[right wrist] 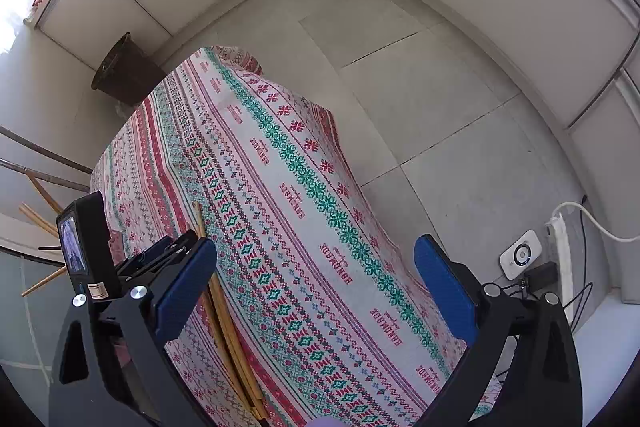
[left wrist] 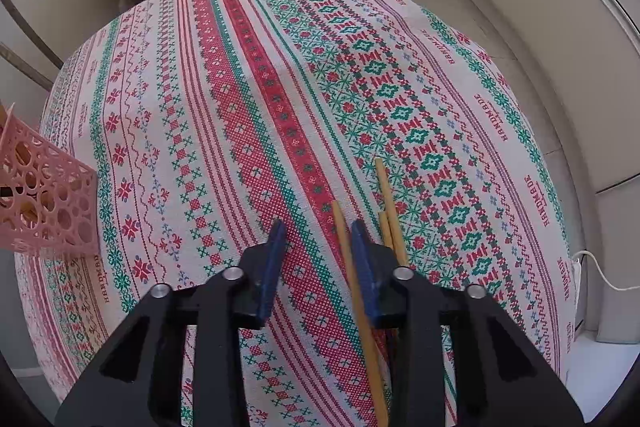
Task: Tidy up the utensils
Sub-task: 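Close the left tool on a single wooden chopstick in the pile, then close the right tool on a chopstick while the left tool holds its chopstick upright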
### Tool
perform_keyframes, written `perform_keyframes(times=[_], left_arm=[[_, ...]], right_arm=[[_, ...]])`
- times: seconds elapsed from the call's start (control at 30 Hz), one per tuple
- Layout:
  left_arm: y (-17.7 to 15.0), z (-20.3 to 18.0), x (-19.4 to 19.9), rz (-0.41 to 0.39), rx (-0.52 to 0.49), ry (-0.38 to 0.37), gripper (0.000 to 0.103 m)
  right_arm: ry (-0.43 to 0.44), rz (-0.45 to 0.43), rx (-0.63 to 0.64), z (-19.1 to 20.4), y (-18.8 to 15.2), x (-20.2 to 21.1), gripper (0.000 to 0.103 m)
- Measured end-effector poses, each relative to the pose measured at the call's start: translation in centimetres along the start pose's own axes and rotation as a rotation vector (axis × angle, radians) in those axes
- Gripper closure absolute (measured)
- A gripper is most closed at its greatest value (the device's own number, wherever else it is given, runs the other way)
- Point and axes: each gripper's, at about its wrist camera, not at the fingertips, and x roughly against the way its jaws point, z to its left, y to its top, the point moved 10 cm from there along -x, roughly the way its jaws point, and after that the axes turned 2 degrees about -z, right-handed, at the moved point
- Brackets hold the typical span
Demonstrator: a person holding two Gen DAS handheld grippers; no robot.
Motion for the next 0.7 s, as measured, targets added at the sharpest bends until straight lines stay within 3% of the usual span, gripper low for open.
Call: perform_keyframes(times=[0.03, 0.07, 0.37, 0.53, 0.63, 0.7], left_arm=[[-0.3, -0.2, -0.2, 0.001, -0.004, -0.015, 0.093], [-0.4, -0.3, -0.2, -0.001, -0.008, -0.015, 0.095], [-1.9, 0.0, 0.2, 0.013, -0.034, -0.071, 0.096], [-3.0, 0.9, 0.7, 0.026, 0.01, -0.114, 0.099], [-4.3, 1.4, 1.4, 0.019, -0.014, -0.101, 0.099], [-5.5, 2.0, 1.8, 0.016, -0.048, -0.044, 0.099]], right_arm=[[0.0, 0.003, 0.0, 0.0, 0.0, -0.1, 0.007], [0.0, 0.007, -0.001, 0.1, 0.0, -0.2, 0.007], [0.027, 0.05, -0.035, 0.9, -0.5, -1.8, 0.007], [0.004, 0.045, -0.023, 1.2, -0.6, -2.6, 0.007], [0.01, 0.022, -0.01, 2.3, -0.3, -3.2, 0.007], [0.02, 0.016, 0.029, 3.6, -0.1, -3.9, 0.007]])
